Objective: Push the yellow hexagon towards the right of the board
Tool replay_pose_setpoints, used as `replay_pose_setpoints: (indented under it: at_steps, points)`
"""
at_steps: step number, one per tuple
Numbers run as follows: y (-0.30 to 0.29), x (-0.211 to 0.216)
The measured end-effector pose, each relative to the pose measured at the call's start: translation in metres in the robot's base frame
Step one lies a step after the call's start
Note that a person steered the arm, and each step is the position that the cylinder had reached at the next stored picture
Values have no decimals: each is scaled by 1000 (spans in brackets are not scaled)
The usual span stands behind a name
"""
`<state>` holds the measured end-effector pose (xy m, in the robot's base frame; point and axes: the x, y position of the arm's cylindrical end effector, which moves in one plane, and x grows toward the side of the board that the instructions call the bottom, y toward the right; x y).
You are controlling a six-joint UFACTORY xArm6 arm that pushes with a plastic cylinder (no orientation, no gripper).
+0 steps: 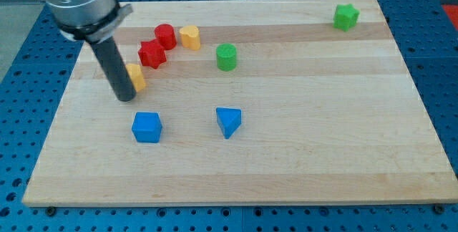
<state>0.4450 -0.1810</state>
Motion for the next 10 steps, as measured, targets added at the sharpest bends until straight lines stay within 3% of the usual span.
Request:
replay_pose_setpoints:
  at_steps: [1,3,4,8,10]
  points:
    - [0,0]
    - [-74,0]
    - [-78,-46]
    - [-41,-10]
    - [-41,-43]
